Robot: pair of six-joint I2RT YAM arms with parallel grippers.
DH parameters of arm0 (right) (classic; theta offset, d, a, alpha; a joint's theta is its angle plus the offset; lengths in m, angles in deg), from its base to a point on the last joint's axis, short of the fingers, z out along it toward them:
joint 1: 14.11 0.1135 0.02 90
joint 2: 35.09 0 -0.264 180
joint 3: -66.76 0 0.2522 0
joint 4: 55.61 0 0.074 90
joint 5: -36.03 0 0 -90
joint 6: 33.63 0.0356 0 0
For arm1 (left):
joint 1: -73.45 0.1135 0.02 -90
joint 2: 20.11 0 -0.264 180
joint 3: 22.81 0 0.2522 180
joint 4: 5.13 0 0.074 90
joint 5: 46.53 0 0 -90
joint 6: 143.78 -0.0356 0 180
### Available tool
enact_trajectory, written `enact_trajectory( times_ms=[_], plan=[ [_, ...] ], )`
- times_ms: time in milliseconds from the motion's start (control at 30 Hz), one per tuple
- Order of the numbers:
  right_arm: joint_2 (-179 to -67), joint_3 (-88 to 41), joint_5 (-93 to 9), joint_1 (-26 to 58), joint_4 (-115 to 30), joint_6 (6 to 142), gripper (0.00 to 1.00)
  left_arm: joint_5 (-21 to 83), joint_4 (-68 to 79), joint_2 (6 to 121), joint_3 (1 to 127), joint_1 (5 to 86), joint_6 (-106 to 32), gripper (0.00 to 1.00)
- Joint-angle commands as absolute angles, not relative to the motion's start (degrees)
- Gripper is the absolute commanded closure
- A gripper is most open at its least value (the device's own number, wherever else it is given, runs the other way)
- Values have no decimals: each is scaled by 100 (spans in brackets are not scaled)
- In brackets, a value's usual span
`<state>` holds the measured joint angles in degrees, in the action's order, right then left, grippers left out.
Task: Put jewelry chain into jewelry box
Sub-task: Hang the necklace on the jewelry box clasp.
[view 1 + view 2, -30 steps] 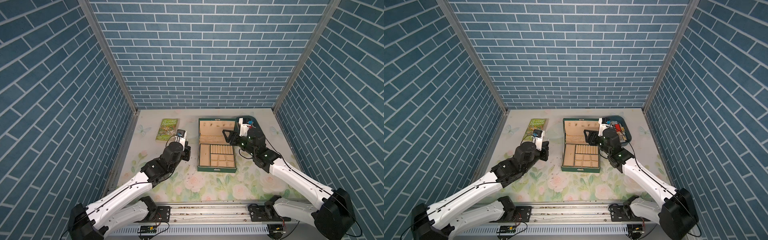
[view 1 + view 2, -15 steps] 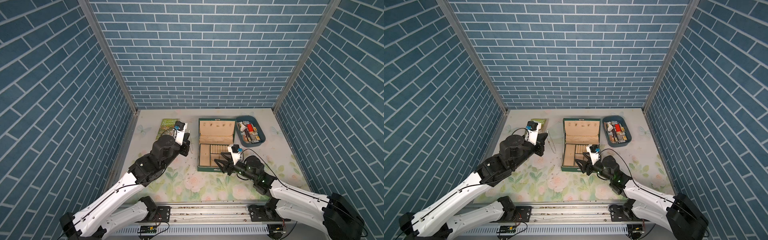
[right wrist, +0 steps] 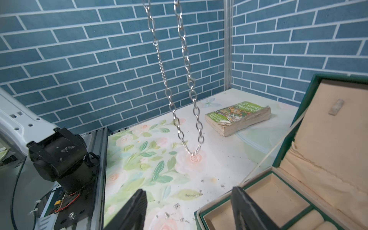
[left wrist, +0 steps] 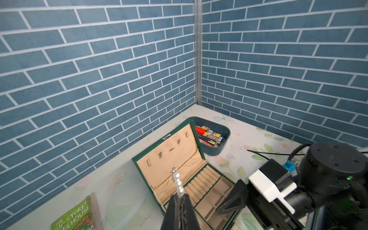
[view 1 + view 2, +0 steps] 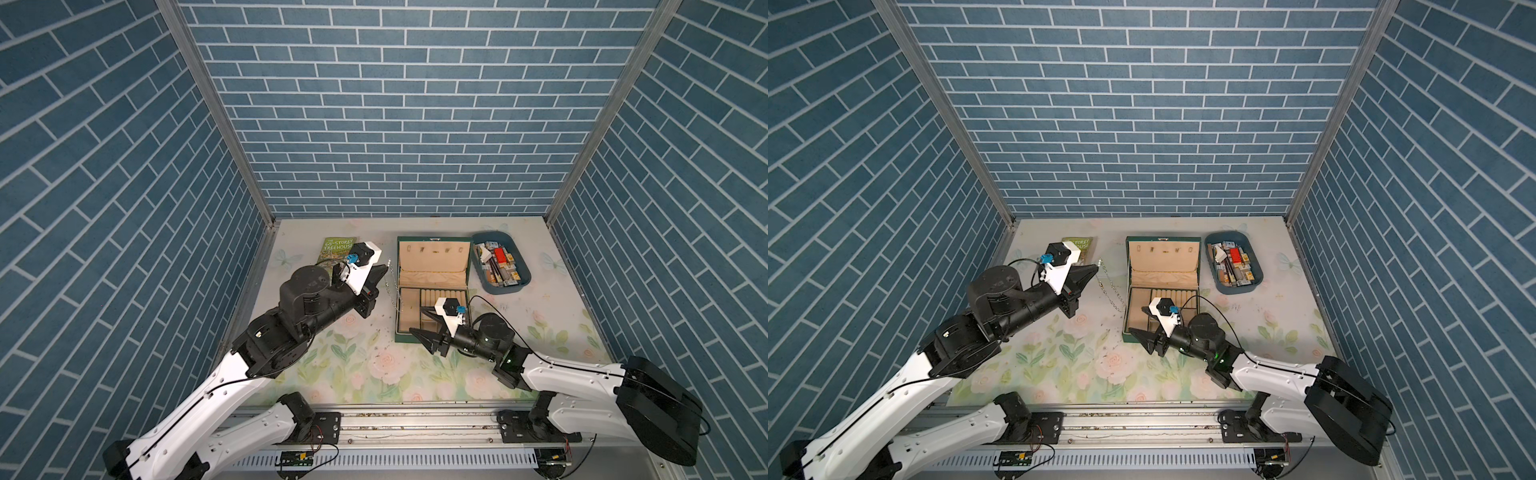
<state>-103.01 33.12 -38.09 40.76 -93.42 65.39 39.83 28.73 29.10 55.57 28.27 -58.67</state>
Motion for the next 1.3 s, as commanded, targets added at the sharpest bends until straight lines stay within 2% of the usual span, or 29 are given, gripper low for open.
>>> enact_trajectory(
  times_ms=[0, 267, 700, 1033, 1267],
  plan=[
    [-10180, 3217, -3484, 4109, -9622, 6231, 29, 3535, 3003, 2854, 5727, 2806, -6074, 100],
    [-10227, 3063, -2725, 4109, -9340, 6252, 29, 2918, 3049, 2859, 5904, 2815, -6283, 100],
    [-10439, 3283, -2566, 4110, -10240, 6199, 29, 2616, 3095, 2839, 6047, 2812, -6535, 100],
    [-10741, 2930, -2019, 4109, -10096, 6323, 29, 2463, 3111, 2804, 6073, 2810, -6669, 100],
    [-10964, 2710, -2170, 4107, -10138, 6299, 29, 2474, 3146, 2800, 6098, 2808, -6714, 100]
  ],
)
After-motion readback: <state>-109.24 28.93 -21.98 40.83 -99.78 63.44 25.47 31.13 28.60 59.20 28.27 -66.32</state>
